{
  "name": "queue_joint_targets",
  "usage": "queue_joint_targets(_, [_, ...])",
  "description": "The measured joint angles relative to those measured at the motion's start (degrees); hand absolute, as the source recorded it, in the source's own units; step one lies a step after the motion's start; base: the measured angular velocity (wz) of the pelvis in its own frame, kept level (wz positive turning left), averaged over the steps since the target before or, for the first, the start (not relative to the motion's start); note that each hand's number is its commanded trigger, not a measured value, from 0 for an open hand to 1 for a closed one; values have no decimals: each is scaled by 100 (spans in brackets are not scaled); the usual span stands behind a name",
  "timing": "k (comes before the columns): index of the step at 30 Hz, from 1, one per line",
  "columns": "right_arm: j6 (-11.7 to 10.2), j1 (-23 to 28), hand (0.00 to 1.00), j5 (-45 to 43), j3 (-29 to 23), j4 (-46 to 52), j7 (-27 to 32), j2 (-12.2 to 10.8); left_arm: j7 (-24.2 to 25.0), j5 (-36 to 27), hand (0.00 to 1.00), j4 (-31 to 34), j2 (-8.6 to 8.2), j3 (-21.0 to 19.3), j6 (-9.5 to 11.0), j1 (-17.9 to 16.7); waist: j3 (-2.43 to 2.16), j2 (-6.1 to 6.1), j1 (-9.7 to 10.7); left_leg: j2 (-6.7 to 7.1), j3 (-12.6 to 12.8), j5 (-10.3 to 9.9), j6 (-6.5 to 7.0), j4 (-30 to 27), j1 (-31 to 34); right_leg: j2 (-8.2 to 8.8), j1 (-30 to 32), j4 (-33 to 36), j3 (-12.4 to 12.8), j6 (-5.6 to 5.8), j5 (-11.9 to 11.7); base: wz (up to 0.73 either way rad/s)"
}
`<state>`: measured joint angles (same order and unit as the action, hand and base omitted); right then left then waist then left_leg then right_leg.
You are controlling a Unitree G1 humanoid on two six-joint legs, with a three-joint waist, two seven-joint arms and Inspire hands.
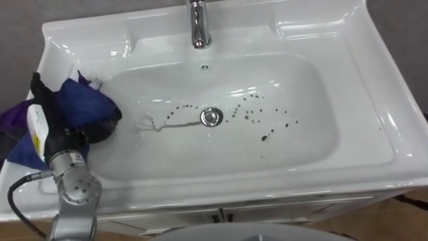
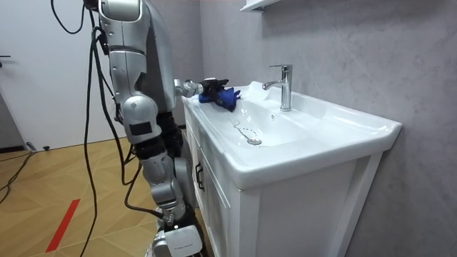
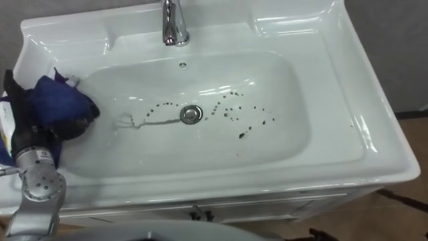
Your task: Wipe basin
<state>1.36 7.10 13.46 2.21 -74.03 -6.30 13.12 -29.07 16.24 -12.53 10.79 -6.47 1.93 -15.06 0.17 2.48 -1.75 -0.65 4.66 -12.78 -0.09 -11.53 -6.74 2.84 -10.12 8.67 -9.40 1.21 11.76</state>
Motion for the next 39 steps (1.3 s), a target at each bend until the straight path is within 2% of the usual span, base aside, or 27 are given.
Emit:
queue_joint_targets(13, [17,0,0,0,-4,1,-1,3,-201,875,0,-400,0,8,-24,98,-14,8,20,4,-3,0,0,7,5,3,8,-2,-11,0,0,0])
queue_joint_targets(15, [130,-28,0,-1,-13,1,-7,7,-198,1267,0,-426,-1,19,-120,95,-24,10,19,4,5,0,0,7,5,4,8,-3,-11,0,0,0])
queue_joint_targets(20, [230,-33,0,-29,-10,2,-18,8,-187,1694,0,-426,-1,77,-330,95,-59,-15,17,3,10,0,0,2,3,4,6,-3,-11,0,0,0])
queue_joint_targets(25, [255,-29,0,-29,-11,9,-13,13,-183,1721,0,-441,-1,126,-459,95,-62,-23,53,1,6,1,0,-8,5,4,1,0,-12,-1,-1,0])
queue_joint_targets(28, [355,-29,0,-47,-13,51,6,21,-178,1722,0,-444,-1,140,-521,81,-62,-19,72,2,12,0,0,-3,4,4,2,2,-10,-1,-1,0])
queue_joint_targets(34, [390,-28,0,-61,-10,58,44,67,-179,1711,0,-454,0,216,-587,16,-63,36,73,1,25,1,0,46,6,0,19,-2,0,0,-1,0])
queue_joint_targets(39, [508,-33,0,-340,-30,113,68,85,-178,1711,0,-445,0,212,-660,13,-85,65,50,2,8,6,-7,80,-29,-3,19,-6,2,0,-1,0])
